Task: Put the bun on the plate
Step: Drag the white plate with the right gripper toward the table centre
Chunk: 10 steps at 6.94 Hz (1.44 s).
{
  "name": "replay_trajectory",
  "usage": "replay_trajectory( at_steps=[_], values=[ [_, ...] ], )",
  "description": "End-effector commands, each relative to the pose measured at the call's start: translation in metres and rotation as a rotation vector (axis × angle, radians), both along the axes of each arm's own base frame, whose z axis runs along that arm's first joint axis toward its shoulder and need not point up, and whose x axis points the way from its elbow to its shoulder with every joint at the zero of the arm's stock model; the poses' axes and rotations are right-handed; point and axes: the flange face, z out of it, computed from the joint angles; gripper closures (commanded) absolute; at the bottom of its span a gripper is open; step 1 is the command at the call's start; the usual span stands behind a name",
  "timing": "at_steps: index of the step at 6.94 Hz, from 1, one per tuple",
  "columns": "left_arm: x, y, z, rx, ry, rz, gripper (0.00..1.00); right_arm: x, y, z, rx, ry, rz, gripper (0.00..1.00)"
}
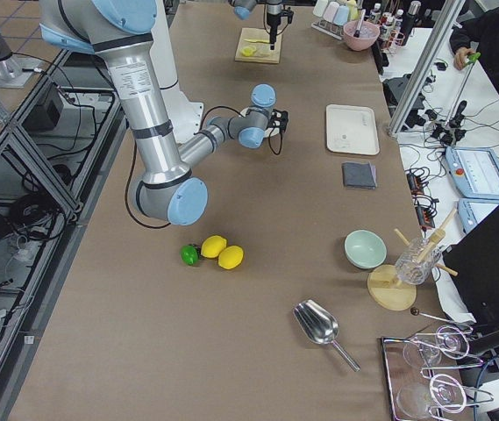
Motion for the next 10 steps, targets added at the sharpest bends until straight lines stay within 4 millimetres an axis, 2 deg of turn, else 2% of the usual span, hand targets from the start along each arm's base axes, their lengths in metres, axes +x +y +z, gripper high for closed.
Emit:
replay_trajectory(
  at_steps=[1, 2, 3, 4, 5, 7, 9, 10],
  values=[
    [0.015, 0.012, 0.004, -0.026, 0.004, 0.015, 0.15, -0.008, 0.003, -0.001, 0.001, 0.005, 0.004, 1.0],
    [0.015, 0.013, 0.005, -0.028, 0.001, 0.017, 0.32, -0.01, 0.001, 0.003, -0.003, 0.013, 0.005, 1.0],
    [0.016, 0.013, 0.007, -0.031, -0.002, 0.018, 0.42, -0.012, -0.001, 0.003, -0.003, 0.016, 0.011, 0.78],
    [0.015, 0.017, 0.01, -0.036, -0.006, 0.02, 0.5, -0.013, -0.003, 0.001, 0.004, 0.017, 0.023, 0.24],
    [0.011, 0.021, 0.014, -0.043, -0.011, 0.02, 0.59, -0.016, -0.004, -0.005, -0.038, 0.016, 0.08, 0.01],
    [0.009, 0.023, 0.006, -0.035, -0.001, 0.019, 0.64, -0.016, -0.009, -0.027, -0.048, -0.014, 0.097, 0.01],
    [0.006, 0.023, -0.007, -0.02, 0.018, 0.016, 0.67, 0.009, -0.025, -0.042, -0.043, -0.042, 0.115, 0.01],
    [0.011, 0.017, -0.034, -0.007, 0.049, -0.004, 0.67, 0.035, -0.041, -0.039, -0.069, -0.052, 0.104, 0.01]
  ],
)
